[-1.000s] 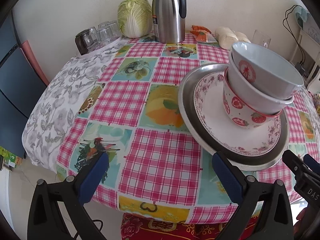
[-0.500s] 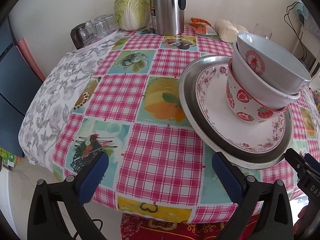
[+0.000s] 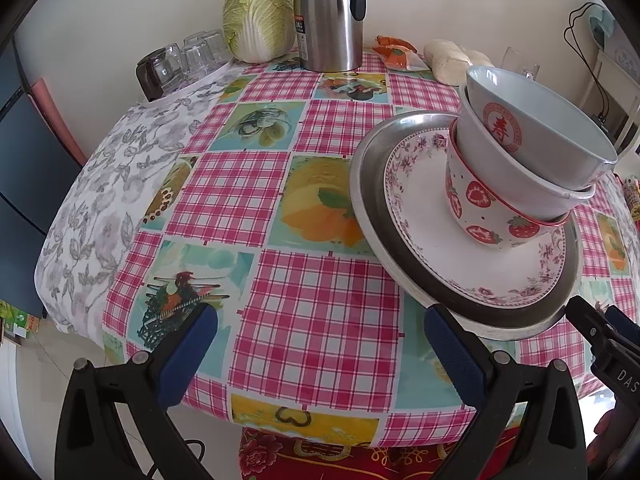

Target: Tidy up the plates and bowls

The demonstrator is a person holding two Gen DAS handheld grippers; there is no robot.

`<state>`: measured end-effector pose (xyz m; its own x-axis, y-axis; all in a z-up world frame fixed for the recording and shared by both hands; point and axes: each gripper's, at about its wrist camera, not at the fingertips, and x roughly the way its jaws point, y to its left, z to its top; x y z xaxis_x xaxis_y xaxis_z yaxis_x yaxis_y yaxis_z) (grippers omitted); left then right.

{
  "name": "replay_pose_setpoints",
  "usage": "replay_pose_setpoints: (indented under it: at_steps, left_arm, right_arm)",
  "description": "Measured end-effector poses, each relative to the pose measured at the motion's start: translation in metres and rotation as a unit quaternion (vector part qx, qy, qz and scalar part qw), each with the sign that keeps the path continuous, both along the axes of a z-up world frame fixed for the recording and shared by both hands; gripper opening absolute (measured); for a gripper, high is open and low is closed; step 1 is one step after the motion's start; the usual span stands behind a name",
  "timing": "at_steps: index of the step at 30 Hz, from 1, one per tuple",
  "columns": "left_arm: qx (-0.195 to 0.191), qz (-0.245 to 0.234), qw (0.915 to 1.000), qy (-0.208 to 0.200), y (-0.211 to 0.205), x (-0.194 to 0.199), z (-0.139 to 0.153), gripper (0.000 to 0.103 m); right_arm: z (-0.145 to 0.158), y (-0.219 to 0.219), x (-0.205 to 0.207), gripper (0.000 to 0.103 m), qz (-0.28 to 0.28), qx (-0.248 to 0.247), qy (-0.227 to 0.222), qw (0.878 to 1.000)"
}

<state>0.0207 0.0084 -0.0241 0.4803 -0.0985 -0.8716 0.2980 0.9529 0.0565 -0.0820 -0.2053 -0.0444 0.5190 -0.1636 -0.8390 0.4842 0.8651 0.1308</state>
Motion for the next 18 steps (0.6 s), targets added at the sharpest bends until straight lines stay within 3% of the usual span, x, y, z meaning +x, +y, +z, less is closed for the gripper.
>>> replay_pose_setpoints:
  at_steps: [18]
  left_arm:
    - [0.002, -0.003, 1.0000, 0.008, -0.0022, 0.0003, -0.0019, 0.103]
  right_arm:
    - [0.0008, -0.0010, -0.0003, 0.103, -0.001, 0.001, 0.000, 1.000]
